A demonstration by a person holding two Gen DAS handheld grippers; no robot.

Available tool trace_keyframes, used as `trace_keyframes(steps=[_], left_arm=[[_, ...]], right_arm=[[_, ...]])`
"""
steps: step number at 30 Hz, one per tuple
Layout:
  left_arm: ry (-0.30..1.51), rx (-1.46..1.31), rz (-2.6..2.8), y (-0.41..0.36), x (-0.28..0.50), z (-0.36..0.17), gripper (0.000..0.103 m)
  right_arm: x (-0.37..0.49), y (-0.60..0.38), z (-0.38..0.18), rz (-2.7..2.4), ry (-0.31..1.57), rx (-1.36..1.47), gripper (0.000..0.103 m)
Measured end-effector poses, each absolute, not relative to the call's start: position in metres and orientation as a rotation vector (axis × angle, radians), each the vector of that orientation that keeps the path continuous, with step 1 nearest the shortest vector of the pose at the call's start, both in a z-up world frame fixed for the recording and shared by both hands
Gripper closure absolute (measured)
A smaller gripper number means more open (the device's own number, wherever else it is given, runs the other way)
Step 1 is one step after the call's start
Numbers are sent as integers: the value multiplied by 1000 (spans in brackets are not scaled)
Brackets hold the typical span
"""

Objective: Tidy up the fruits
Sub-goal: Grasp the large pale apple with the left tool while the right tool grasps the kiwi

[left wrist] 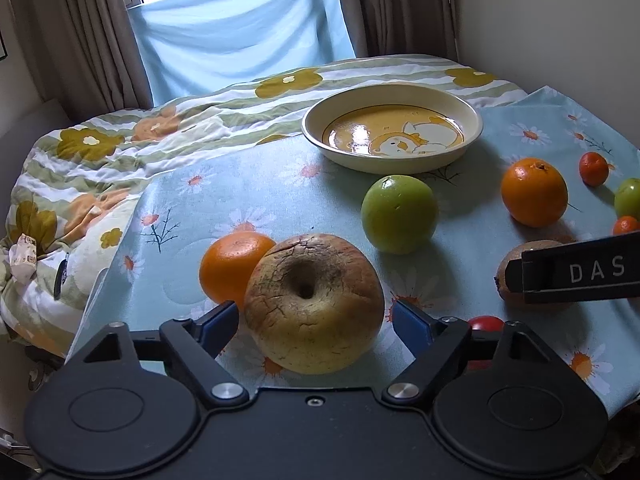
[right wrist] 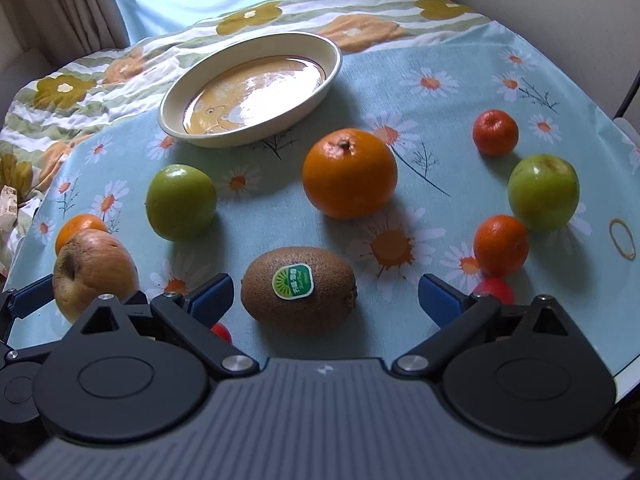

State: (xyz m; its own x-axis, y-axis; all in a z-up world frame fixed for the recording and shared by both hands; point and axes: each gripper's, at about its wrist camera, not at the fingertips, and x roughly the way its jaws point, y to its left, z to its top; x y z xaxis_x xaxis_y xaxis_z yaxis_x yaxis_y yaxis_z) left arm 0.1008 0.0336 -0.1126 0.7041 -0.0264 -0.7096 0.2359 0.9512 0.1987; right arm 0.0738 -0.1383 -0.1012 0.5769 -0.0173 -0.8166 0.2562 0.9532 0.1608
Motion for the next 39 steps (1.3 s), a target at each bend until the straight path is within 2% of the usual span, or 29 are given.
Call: trace_keyframes(steps=[2,18,23,26,39], left_arm=[[782,286,-143,34,103,-114,25],[781,276,-173,40,96,-113,26],[782,281,-170,41,92,-113,26],[785,275,-165,42,90,-112,26],[786,247,-102,35,80,-93,26]], right_arm=[[75,-138,-104,-166,951,279,0],[81,-120,-110,-147,963,226,0],[82,-113,-109,-139,953,186,9],[82,-110,-109,-134,945,156,19],[79,-128,-91,-66,939,185,22]])
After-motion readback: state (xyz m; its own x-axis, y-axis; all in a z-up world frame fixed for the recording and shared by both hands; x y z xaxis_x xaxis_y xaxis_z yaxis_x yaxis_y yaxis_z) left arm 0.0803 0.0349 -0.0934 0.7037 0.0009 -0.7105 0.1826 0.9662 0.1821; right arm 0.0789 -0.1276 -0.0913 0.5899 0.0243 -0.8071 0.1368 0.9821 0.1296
